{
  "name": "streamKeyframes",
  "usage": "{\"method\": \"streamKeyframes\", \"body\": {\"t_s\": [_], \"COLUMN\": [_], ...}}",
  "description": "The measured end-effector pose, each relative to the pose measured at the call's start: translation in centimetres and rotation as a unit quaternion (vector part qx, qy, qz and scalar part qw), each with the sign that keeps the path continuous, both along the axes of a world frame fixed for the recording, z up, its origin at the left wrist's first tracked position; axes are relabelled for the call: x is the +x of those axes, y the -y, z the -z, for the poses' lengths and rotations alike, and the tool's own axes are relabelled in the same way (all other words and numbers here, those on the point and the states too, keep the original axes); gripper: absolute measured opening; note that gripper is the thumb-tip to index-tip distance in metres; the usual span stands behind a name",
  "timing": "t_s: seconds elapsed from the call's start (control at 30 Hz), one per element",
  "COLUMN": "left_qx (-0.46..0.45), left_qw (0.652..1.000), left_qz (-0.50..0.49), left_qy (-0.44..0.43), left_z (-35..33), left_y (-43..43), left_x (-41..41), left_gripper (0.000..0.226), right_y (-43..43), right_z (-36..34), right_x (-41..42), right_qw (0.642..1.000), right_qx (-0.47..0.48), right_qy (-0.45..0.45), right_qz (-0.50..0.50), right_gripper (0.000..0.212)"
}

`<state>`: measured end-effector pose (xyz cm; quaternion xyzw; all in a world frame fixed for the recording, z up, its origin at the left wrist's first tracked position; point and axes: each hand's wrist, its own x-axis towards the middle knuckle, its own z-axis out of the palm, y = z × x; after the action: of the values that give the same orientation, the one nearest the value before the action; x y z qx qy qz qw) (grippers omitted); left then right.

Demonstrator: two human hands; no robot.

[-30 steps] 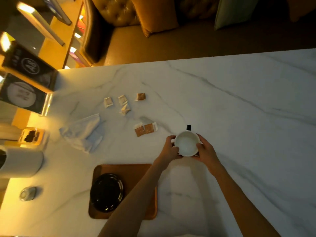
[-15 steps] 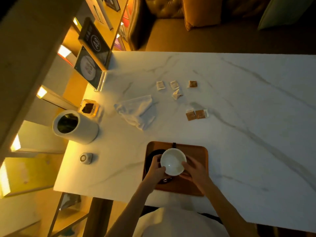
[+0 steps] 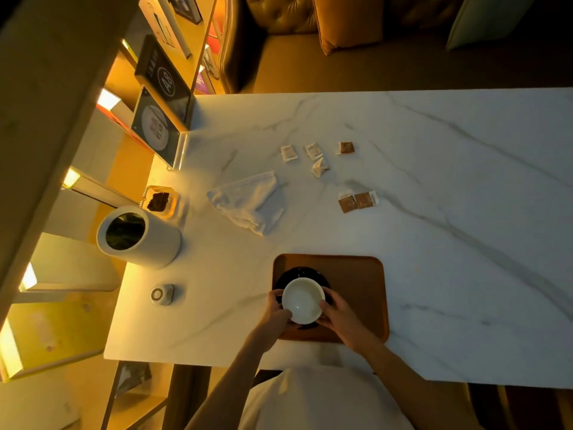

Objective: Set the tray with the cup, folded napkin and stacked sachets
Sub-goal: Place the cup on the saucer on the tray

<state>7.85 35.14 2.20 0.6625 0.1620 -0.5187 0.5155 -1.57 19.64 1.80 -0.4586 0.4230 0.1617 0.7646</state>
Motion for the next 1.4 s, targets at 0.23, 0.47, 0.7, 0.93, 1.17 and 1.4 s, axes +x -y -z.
{"method": "streamKeyframes", "body": {"t_s": [0.23, 0.47, 0.7, 0.93, 1.17, 1.4], "left_qx": [0.000, 0.015, 0.019, 0.018, 0.025, 0.024], "left_qw": [1.000, 0.999, 0.999, 0.999, 0.999, 0.999], "left_qz": [0.015, 0.043, 0.038, 0.035, 0.021, 0.023], "left_qy": [0.003, 0.021, 0.019, 0.019, 0.012, 0.004], "left_z": [0.4, 0.8, 1.0, 1.0, 0.8, 0.9], "left_y": [-0.5, -0.2, 0.0, 0.1, 0.5, 0.6], "left_x": [0.0, 0.2, 0.2, 0.3, 0.6, 0.7], "left_gripper": [0.065, 0.062, 0.064, 0.064, 0.066, 0.069], "right_y": [-0.5, -0.4, -0.4, -0.4, -0.3, -0.2], "right_z": [0.3, 0.3, 0.5, 0.6, 0.6, 0.5], "right_x": [0.3, 0.3, 0.3, 0.4, 0.8, 0.9], "right_qw": [0.999, 0.999, 0.999, 0.999, 0.999, 0.999], "right_qx": [-0.031, -0.030, -0.041, -0.043, -0.034, -0.020], "right_qy": [-0.014, -0.021, -0.023, -0.026, -0.030, -0.033], "right_qz": [-0.004, 0.010, 0.002, 0.006, 0.012, 0.023], "right_gripper": [0.046, 0.047, 0.049, 0.049, 0.050, 0.049]}}
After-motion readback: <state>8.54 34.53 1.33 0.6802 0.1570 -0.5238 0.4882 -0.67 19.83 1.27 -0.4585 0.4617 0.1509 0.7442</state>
